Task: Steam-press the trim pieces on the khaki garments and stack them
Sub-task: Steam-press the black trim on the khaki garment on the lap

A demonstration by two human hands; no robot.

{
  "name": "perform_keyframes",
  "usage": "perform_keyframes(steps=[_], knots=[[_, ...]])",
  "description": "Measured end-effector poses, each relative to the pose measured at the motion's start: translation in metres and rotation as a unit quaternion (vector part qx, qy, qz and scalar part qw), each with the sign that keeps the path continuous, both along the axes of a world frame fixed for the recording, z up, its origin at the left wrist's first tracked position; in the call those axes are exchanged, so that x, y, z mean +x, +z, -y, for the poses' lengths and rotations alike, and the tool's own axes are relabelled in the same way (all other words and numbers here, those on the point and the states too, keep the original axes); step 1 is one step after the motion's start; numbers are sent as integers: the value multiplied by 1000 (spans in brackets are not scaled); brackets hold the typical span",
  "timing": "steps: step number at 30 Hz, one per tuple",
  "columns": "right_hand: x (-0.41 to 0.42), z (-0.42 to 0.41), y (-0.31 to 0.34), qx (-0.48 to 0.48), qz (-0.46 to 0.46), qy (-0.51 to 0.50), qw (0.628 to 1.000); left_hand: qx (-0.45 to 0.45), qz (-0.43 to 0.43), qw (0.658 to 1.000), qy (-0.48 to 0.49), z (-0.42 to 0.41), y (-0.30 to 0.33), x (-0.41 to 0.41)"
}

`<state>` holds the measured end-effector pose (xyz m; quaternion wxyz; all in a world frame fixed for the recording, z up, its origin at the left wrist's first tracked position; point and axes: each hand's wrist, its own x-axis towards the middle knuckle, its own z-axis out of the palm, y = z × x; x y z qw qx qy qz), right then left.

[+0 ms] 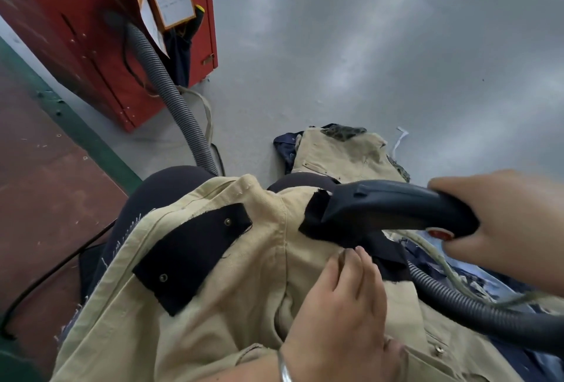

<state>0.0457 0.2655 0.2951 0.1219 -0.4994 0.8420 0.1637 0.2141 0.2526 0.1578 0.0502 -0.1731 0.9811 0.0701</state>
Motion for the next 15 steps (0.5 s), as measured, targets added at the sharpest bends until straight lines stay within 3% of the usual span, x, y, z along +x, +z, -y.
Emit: perform_keyframes(steps=[2,9,15], knots=[[8,13,-9,25,-5,28,999,4,-14,1000,-8,-2,-3,1],[9,75,-19,-35,-9,96,995,-37,21,999,-28,1,2,-2],[-16,89,21,-115,86,34,989,-4,10,1000,-20,0,1,2]])
